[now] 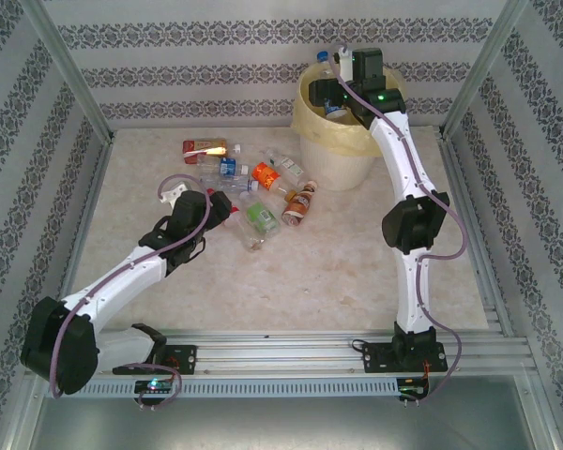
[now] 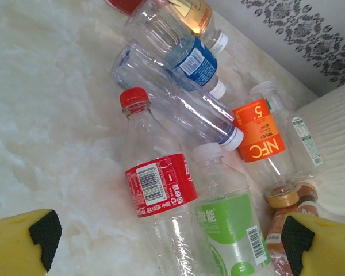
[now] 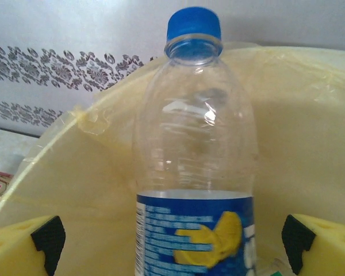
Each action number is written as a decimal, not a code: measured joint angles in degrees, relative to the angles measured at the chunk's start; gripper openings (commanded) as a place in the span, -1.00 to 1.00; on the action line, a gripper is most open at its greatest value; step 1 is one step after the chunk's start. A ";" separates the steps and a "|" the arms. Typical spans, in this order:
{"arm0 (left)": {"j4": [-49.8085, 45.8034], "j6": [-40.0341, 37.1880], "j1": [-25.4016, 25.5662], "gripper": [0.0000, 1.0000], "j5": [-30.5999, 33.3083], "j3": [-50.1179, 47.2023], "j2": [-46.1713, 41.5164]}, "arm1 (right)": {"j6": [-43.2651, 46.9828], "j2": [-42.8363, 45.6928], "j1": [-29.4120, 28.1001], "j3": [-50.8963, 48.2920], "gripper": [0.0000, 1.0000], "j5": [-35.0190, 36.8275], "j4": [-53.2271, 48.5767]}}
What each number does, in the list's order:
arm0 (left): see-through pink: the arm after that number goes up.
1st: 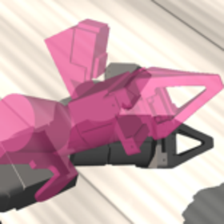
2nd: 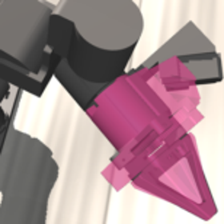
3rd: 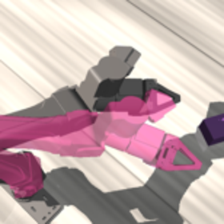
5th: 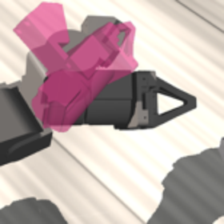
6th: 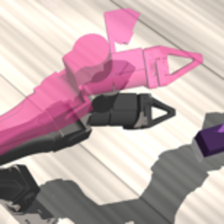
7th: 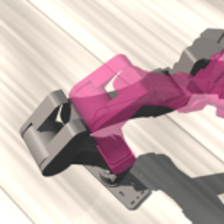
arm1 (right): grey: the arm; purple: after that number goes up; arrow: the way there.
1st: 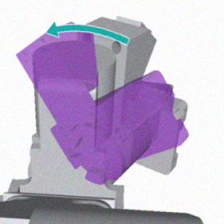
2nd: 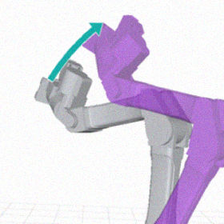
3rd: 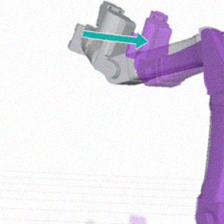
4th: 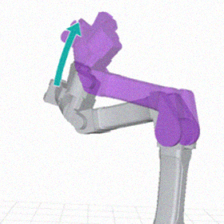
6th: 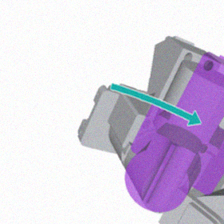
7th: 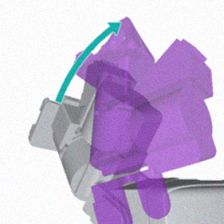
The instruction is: Put the plastic bottles in the bin
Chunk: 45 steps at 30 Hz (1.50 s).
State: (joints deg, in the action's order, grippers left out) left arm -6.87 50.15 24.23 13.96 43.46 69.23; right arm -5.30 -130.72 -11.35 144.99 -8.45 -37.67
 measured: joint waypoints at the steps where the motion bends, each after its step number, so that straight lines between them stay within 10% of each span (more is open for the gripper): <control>1: -0.02 0.00 0.00 0.99 0.00 0.22 0.39 | -0.39 0.74 0.02 -0.94 0.96 0.00 0.24; 25: 0.66 -1.14 -0.04 0.99 -2.69 0.94 5.51 | -8.28 32.24 -2.43 -35.21 0.96 -1.49 14.75; 45: 2.32 0.92 -0.35 0.99 -2.16 -0.74 5.62 | -36.92 45.48 -15.19 -79.25 0.96 21.94 27.93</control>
State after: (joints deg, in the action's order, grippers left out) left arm -4.56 51.07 23.88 11.79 42.72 74.85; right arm -42.22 -85.23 -26.55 65.73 13.50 -9.74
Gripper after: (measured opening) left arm 0.994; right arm 0.980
